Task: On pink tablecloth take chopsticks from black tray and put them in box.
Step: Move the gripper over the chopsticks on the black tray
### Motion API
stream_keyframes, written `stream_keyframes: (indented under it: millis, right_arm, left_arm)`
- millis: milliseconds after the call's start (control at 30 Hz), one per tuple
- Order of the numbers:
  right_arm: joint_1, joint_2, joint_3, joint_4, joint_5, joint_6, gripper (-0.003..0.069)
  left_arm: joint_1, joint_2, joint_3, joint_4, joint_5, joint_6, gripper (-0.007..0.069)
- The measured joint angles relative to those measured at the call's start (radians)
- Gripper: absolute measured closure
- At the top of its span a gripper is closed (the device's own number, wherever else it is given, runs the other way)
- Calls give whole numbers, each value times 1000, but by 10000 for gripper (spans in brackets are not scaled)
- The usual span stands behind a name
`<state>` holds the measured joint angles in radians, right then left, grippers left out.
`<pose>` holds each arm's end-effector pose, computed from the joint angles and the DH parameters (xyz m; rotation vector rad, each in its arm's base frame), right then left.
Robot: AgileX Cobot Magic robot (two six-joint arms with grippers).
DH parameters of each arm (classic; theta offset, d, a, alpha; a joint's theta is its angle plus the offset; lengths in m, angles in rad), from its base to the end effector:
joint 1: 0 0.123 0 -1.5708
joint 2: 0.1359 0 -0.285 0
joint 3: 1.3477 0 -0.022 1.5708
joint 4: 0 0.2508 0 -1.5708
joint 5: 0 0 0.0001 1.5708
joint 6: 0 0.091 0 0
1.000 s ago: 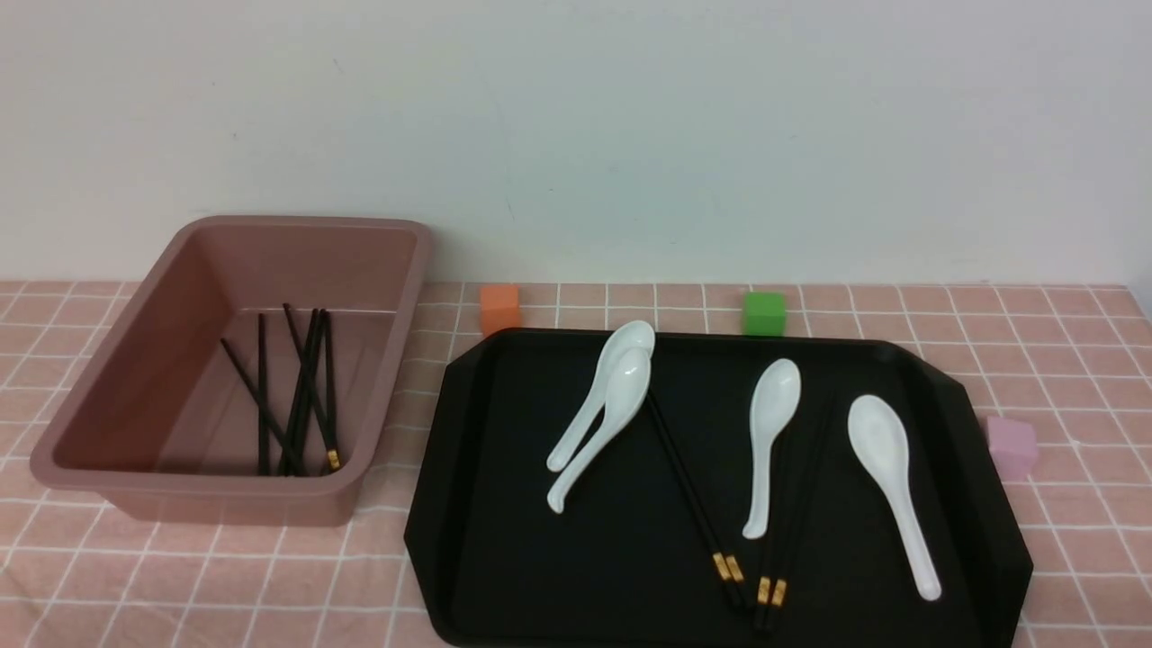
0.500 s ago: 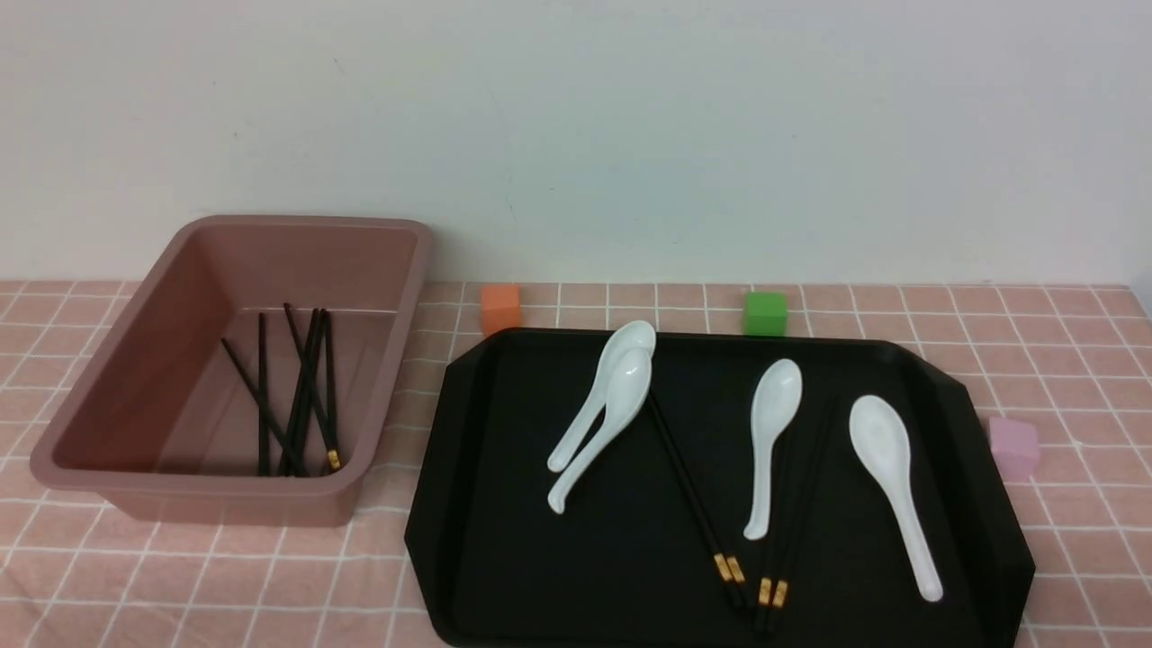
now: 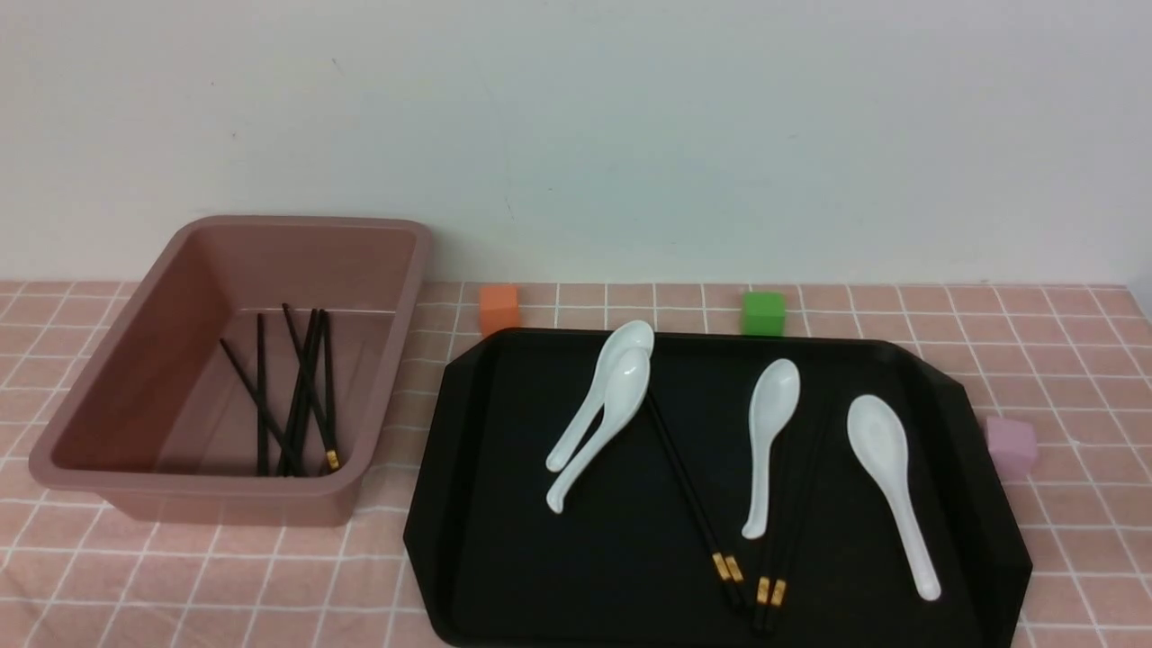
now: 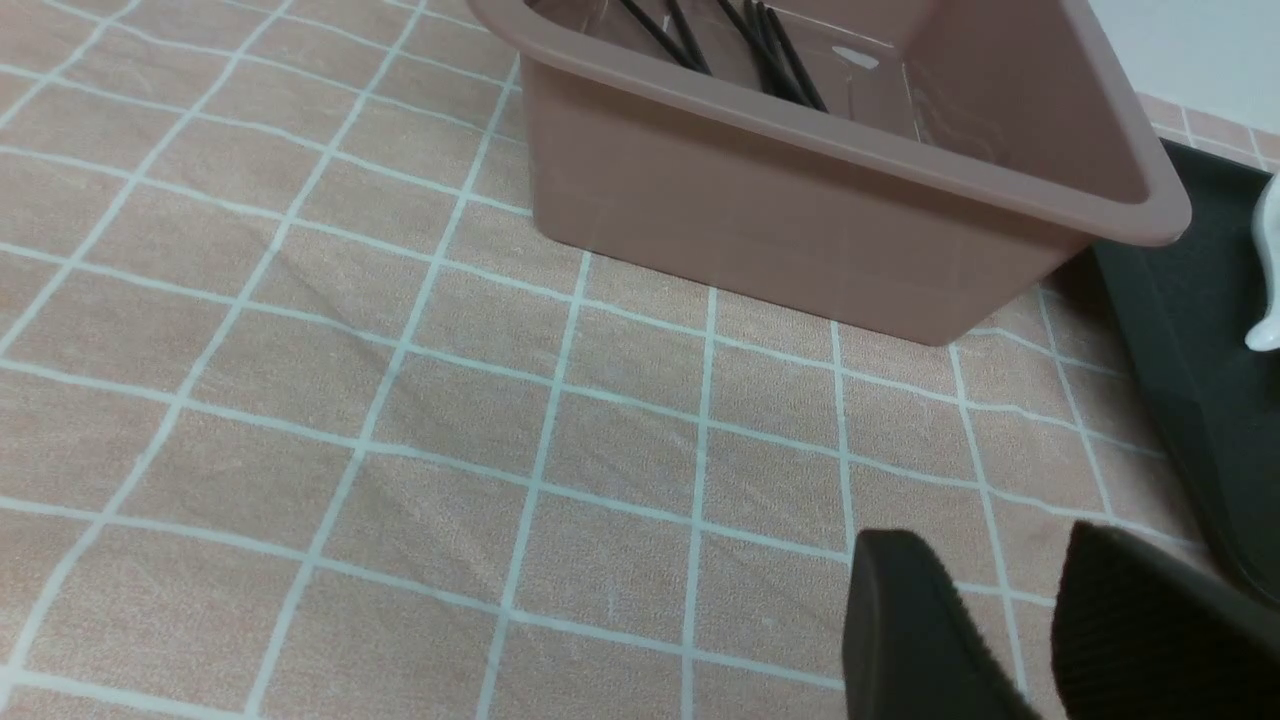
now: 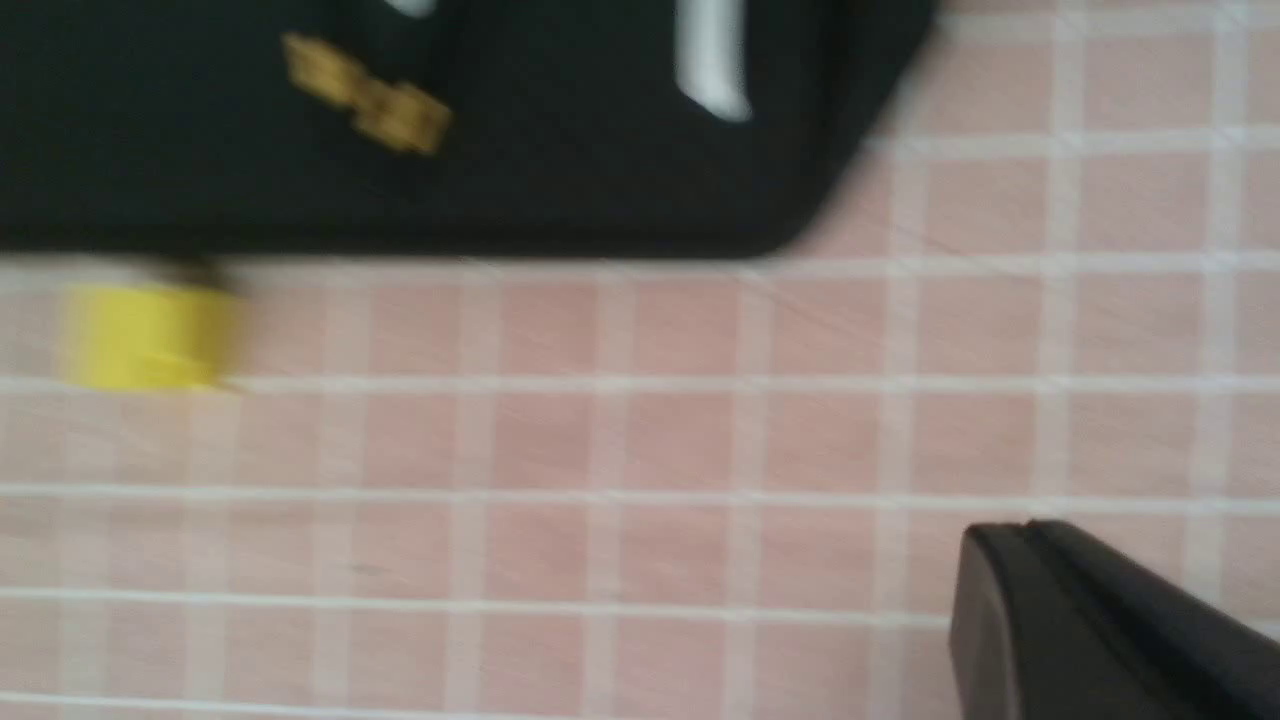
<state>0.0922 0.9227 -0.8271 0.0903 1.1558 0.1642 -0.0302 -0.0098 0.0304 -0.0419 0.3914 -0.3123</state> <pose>0.1459 0.0210 0.3080 0.1253 2.7405 0.1950 0.0522 -0.0030 0.1684 -0.2934 1.8819 -0.2743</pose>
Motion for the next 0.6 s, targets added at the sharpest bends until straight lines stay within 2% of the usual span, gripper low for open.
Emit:
stream_keyframes:
  millis: [200, 267, 300, 333, 367, 467, 500, 600]
  right_arm:
    - [29, 241, -61, -11, -29, 14, 650]
    - [105, 328, -64, 11, -92, 54, 650]
    - [178, 378, -67, 12, -149, 101, 648]
    - [188, 384, -67, 12, -157, 108, 648]
    - [263, 433, -73, 0, -224, 179, 645]
    - [342, 503, -102, -29, -284, 278, 624]
    - [381, 567, -141, -58, -307, 349, 598]
    - [429, 671, -216, -101, -312, 446, 519]
  left_arm:
    - [0, 0, 0, 0, 0, 0, 387]
    - [0, 0, 0, 0, 0, 0, 387]
    - [0, 0, 0, 0, 0, 0, 387]
    - [0, 0, 0, 0, 0, 0, 387]
    - [0, 0, 0, 0, 0, 0, 387]
    - [0, 0, 0, 0, 0, 0, 387]
    - [0, 0, 0, 0, 0, 0, 387]
    - [0, 0, 0, 0, 0, 0, 387]
